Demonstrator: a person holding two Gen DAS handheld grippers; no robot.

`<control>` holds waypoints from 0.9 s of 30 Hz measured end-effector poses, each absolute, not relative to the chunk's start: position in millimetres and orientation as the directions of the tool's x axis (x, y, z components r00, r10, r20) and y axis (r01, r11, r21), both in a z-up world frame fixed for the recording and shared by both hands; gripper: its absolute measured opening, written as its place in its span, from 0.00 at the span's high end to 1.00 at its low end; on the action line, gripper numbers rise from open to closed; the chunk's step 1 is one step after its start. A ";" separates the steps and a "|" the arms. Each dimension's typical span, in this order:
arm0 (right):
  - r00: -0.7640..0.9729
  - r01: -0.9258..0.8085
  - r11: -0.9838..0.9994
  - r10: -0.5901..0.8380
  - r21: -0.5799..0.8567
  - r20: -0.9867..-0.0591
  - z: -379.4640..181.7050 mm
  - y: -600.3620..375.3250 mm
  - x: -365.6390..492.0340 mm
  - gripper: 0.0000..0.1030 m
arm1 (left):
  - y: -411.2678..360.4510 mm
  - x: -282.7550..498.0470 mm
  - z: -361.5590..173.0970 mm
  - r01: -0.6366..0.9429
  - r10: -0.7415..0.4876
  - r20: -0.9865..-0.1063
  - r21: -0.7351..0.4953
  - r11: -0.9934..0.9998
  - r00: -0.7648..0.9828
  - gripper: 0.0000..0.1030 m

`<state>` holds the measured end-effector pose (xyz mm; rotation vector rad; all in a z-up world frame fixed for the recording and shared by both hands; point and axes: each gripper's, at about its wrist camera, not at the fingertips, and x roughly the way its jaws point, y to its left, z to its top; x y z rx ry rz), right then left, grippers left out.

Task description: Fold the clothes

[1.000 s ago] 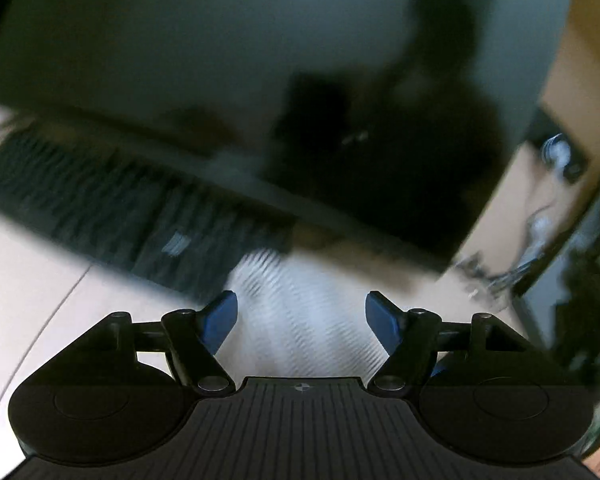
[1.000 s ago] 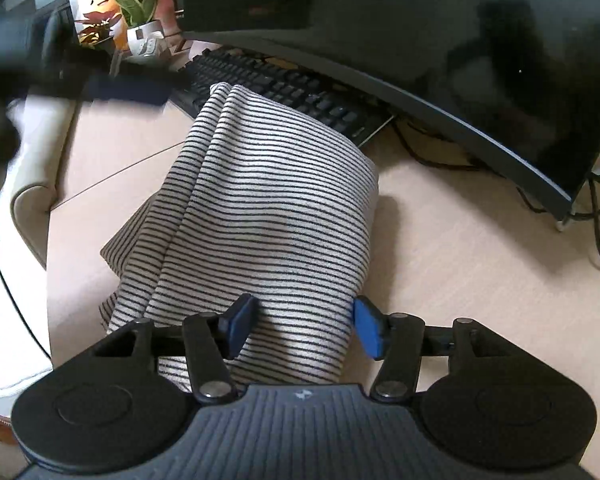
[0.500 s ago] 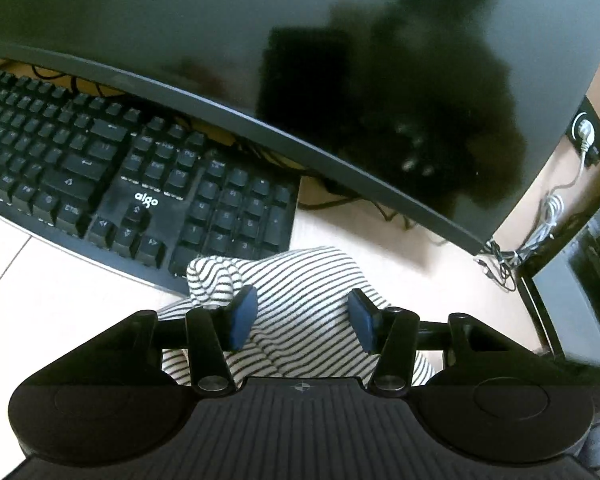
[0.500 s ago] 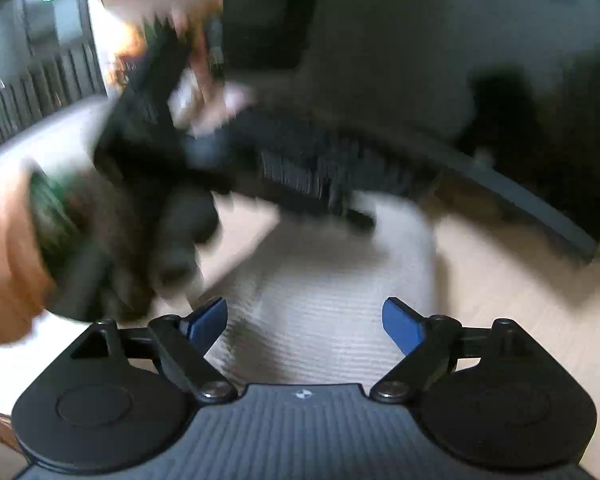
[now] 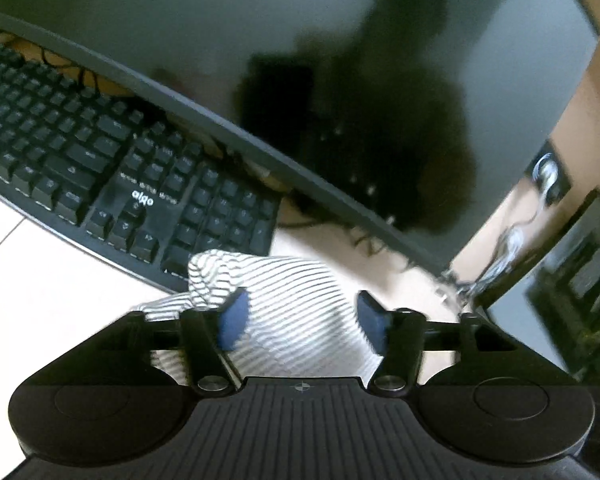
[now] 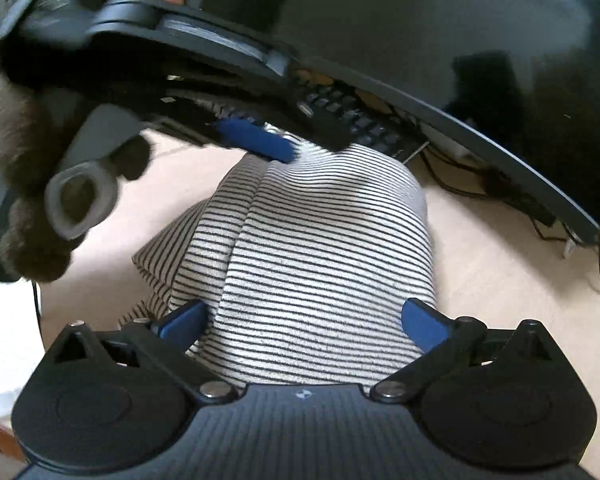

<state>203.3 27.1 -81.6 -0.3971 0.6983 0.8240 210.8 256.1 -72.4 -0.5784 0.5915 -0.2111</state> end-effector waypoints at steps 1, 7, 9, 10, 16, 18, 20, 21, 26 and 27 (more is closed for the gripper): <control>0.479 -0.769 0.638 0.536 -0.039 -0.695 -79.1 23.8 202.8 0.00 | 253.7 201.1 -65.9 0.021 -0.330 -0.454 -0.563 0.826 0.828 0.09; 0.514 -0.740 0.672 0.593 0.029 -0.619 -57.7 -10.4 192.0 0.00 | 212.5 135.2 -37.5 -0.119 -0.112 -0.454 -0.451 0.884 0.884 0.00; 0.526 -0.736 0.676 0.613 0.046 -0.589 -47.5 -27.3 183.5 0.00 | 194.0 114.4 -31.4 -0.180 -0.035 -0.460 -0.416 0.891 0.887 0.00; 0.534 -0.731 0.680 0.619 0.053 -0.576 -42.7 -36.9 178.3 0.00 | 184.8 104.0 -28.4 -0.210 0.003 -0.462 -0.398 0.893 0.887 0.00; 0.560 -0.672 0.727 0.622 0.138 -0.548 -36.1 -105.1 141.5 0.00 | 113.3 45.4 -26.4 -0.434 0.267 -0.488 -0.270 0.859 0.831 0.00; 0.563 -0.642 0.748 0.609 0.169 -0.559 -46.6 -123.0 129.4 0.00 | 86.7 29.1 -35.5 -0.504 0.335 -0.510 -0.237 0.831 0.792 0.00; 0.542 -0.625 0.755 0.604 0.200 -0.585 -57.4 -139.4 116.0 0.00 | 63.7 14.2 -46.0 -0.546 0.346 -0.556 -0.245 0.801 0.756 0.00; 0.538 -0.628 0.751 0.609 0.204 -0.583 -63.2 -143.7 115.2 0.00 | 54.1 8.4 -49.9 -0.549 0.342 -0.576 -0.233 0.803 0.743 0.00; 0.604 -0.592 0.791 0.562 0.154 -0.565 -60.1 -170.7 115.2 0.00 | 17.9 -5.4 -41.2 -0.572 0.397 -0.597 -0.129 0.810 0.697 0.00; 0.606 -0.590 0.789 0.572 0.171 -0.553 -59.1 -177.1 115.1 0.00 | 12.8 -5.9 -37.9 -0.573 0.409 -0.593 -0.109 0.812 0.694 0.00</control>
